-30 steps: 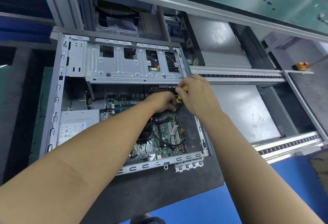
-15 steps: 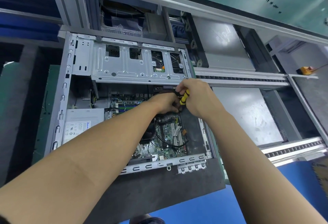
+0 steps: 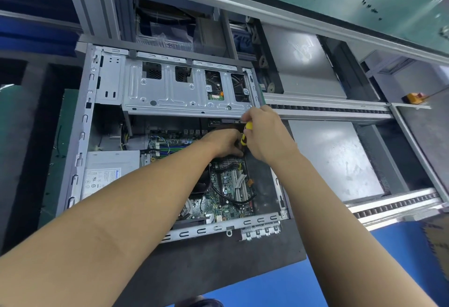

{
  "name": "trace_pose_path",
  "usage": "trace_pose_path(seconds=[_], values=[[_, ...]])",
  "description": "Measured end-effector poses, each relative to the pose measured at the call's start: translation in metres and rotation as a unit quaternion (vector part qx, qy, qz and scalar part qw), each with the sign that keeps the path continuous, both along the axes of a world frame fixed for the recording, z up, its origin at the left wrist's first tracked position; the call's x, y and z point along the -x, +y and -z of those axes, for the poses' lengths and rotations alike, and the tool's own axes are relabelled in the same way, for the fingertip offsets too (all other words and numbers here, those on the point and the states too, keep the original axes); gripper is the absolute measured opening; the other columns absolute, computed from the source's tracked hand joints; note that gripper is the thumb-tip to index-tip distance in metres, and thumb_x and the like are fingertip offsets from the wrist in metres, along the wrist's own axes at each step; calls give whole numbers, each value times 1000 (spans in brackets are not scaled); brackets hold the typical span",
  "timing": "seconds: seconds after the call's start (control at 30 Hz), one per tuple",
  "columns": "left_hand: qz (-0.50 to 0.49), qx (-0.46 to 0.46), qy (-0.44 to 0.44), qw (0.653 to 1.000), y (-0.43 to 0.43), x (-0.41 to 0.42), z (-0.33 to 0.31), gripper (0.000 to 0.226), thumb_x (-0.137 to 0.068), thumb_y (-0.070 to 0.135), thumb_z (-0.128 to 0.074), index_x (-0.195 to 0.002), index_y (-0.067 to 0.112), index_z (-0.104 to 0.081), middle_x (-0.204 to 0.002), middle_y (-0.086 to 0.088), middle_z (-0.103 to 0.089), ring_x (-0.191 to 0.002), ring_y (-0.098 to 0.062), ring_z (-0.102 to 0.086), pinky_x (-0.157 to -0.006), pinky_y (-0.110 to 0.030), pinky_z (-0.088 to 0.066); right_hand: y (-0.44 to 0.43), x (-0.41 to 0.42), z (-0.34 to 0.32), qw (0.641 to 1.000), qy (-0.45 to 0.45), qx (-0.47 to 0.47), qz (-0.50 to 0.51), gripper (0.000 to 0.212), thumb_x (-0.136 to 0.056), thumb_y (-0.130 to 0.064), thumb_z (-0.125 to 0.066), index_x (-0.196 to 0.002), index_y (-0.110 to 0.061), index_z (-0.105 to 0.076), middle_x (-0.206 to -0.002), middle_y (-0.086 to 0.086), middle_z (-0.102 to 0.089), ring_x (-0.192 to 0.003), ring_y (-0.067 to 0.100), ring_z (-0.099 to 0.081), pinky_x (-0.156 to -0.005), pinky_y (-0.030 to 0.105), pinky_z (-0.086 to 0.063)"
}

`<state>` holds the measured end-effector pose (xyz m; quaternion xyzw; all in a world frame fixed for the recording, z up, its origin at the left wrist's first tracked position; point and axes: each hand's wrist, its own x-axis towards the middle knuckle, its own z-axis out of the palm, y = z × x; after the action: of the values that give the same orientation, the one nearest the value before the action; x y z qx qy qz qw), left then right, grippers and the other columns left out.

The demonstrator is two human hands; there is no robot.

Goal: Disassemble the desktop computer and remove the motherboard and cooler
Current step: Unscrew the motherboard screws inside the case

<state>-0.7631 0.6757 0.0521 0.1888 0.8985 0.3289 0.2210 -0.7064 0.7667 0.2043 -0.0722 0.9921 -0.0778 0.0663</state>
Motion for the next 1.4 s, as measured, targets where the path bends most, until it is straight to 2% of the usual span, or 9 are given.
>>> trace_pose_path(seconds=[0.13,0.3,0.4,0.6,0.77,0.9,1.0,1.2,1.4], values=[[7,-22,-7,1000,-1,2,2,15,-85,41,-72,-76,43,-60,-73,24,-55,-66,5,-46,-54,-23,-31,7,3,-6,999,-29,-20,-9,32,-90,2,-58,-115,-15,-69,-127,9,-52,-118,28,-49,-80,18,-30],[-13,-13,-17,1000,4,4,7,12,-82,40,-74,-90,38,-66,-88,16,-62,-80,-11,-53,-64,-27,-36,8,3,-1,1000,5,10,0,20,-95,-18,-62,-113,-12,-68,-117,12,-54,-111,30,-52,-89,26,-36],[-15,-9,-23,1000,4,4,7,13,-80,41,-75,-85,39,-63,-88,15,-63,-82,-12,-56,-69,-30,-41,7,-1,6,998,54,17,32,22,-96,-26,-63,-110,-8,-66,-110,11,-52,-100,31,-55,-78,29,-37],[-13,1,-9,1000,3,1,4,27,-80,46,-72,-70,32,-52,-72,12,-57,-64,-4,-50,-53,-28,-32,2,2,4,1000,26,-5,7,23,-93,-4,-62,-111,-14,-72,-115,9,-53,-99,24,-57,-73,20,-34],[11,-4,4,1000,0,0,3,28,-83,35,-73,-66,40,-51,-67,25,-49,-61,7,-41,-52,-20,-30,5,4,-2,1000,-11,-14,-13,30,-87,6,-58,-104,-14,-73,-119,6,-56,-112,27,-52,-76,20,-33],[7,-16,8,1000,5,0,5,15,-85,33,-71,-85,37,-57,-77,20,-54,-68,-6,-49,-55,-21,-34,5,1,-1,1000,7,13,7,12,-92,-15,-65,-101,-16,-73,-114,7,-58,-110,26,-54,-78,16,-29],[11,-17,7,1000,6,0,5,14,-86,34,-71,-96,34,-62,-95,8,-65,-81,-15,-55,-68,-28,-42,-1,-1,5,997,72,3,41,19,-95,-28,-65,-104,-13,-71,-109,10,-54,-102,29,-55,-82,29,-42],[9,-1,12,1000,6,1,6,11,-83,35,-69,-78,32,-61,-85,7,-65,-69,-5,-53,-56,-23,-36,-7,0,4,997,55,-24,42,22,-91,2,-59,-111,-6,-61,-115,13,-53,-107,30,-52,-80,34,-44],[15,-8,6,1000,3,1,5,20,-85,40,-69,-71,39,-56,-77,17,-57,-70,-7,-51,-60,-28,-39,4,2,-2,999,-13,-21,-28,32,-84,7,-57,-109,-12,-64,-117,8,-58,-110,25,-45,-81,21,-33]])
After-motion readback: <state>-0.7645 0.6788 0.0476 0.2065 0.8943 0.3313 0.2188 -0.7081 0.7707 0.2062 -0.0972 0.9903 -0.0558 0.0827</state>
